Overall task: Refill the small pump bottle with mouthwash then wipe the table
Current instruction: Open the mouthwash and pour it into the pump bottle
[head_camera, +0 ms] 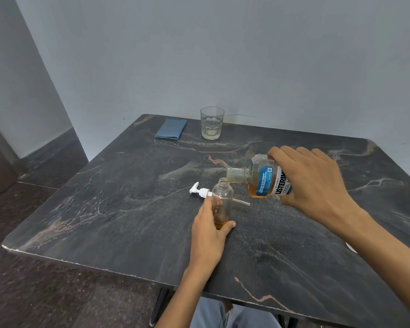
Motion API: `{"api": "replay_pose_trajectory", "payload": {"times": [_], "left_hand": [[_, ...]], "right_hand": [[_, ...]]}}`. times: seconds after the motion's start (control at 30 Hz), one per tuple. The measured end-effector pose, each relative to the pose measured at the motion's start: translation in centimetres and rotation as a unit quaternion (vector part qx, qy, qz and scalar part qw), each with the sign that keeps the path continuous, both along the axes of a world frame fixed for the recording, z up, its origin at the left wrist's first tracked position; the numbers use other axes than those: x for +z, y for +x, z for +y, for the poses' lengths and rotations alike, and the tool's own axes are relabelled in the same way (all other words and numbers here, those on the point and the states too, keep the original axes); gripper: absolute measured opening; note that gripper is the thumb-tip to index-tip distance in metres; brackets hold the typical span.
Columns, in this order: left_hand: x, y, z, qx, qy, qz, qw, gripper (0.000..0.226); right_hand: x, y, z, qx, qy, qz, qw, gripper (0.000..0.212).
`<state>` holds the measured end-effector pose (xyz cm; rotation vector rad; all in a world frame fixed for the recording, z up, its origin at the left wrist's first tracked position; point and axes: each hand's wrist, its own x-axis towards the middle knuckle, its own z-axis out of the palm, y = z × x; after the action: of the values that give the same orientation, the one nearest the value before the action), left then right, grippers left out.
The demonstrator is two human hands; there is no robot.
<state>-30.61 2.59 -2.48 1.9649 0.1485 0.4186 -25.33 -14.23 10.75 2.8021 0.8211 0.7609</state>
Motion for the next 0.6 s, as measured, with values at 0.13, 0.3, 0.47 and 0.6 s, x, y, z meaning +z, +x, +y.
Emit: {"api": "replay_pose_trajectory", "payload": {"times": [0.13, 0.3, 0.47, 0.6], "left_hand": [[-0.03, 0.03, -0.05, 0.001, -0.001, -0.001, 1.000, 0.047], [-0.04, 0.01, -0.05, 0.003, -0.001, -0.001, 1.000, 0.047], [0.14, -0.11, -0.08, 0.002, 0.002, 0.003, 1.000, 0.045], [0.27, -0.12, -0.06, 0.000, 0.000, 0.009, 1.000, 0.047]], "right_hand": [[0.01, -0.06, -0.06, 0.000, 0.004, 0.000, 1.000, 0.082], [0.14, -0.06, -0.01, -0.005, -0.009, 0.002, 1.000, 0.083], [0.23, -0.16, 0.08, -0.009, -0.014, 0.008, 1.000, 0.082], [0.31, -0.21, 0.11, -0.011, -0.022, 0.008, 1.000, 0.081]]}}
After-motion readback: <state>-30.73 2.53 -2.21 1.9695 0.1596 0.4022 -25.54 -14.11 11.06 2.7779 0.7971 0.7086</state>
